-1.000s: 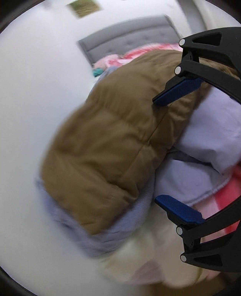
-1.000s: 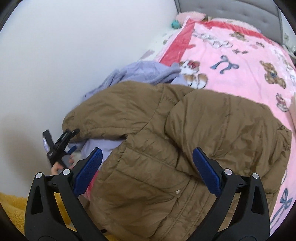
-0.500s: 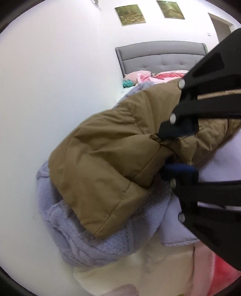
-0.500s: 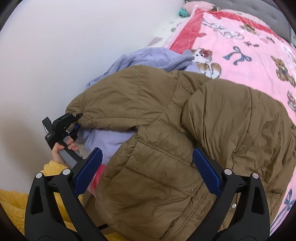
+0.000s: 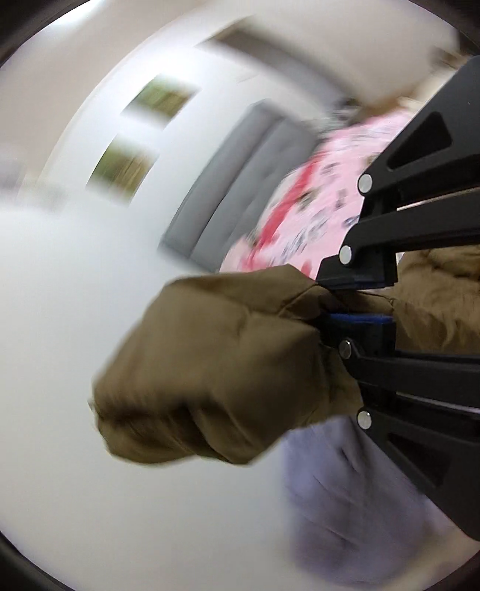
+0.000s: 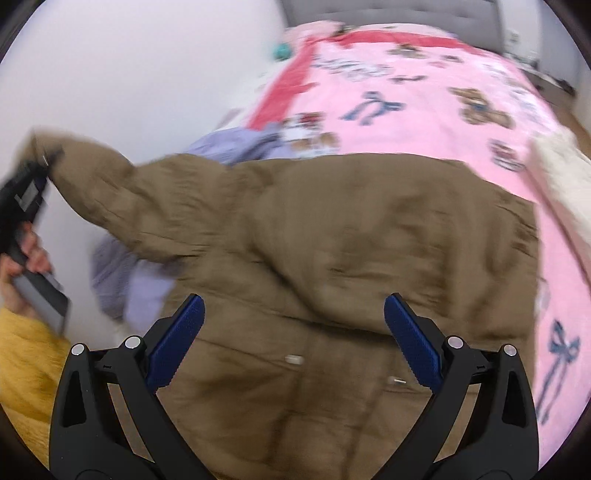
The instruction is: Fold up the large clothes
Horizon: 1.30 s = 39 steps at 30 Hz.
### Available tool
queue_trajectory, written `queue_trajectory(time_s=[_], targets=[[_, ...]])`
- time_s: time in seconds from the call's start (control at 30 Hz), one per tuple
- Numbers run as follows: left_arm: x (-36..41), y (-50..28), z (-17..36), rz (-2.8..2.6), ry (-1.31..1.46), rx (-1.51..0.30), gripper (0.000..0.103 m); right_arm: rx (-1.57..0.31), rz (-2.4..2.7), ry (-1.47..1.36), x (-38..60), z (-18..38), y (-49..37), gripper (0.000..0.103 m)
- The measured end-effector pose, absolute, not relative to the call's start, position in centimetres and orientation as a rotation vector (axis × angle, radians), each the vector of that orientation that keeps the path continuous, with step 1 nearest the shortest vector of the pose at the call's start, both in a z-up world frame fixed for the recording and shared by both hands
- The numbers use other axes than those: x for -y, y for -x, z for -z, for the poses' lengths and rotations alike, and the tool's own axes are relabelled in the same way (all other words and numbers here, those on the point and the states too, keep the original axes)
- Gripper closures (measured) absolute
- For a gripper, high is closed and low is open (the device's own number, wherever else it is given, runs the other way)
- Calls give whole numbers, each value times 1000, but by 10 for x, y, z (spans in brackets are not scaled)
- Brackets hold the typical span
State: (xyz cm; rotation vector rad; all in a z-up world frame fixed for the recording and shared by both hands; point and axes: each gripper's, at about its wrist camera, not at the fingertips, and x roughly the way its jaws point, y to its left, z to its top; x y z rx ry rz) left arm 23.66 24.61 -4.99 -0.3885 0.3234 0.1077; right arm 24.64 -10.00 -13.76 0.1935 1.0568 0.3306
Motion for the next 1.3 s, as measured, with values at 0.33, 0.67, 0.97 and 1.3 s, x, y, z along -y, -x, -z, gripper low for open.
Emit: queue_trajectory(time_s=[0.33,0.67,0.97,1.3], targets=[[28,-266,146,335,-236,-513,95,-1016,-65,-366,251,191,-215,9],[106,-245,265,458,-529,-679,95,-928,-150,-375,308,223,-241,10],[106,-206,259,439,-611,-592,87,-857,-499,-519,280,216,-280,29],[61,-160,259,372,-663,-611,81,-887,-595,-505,240,209,-301,40]])
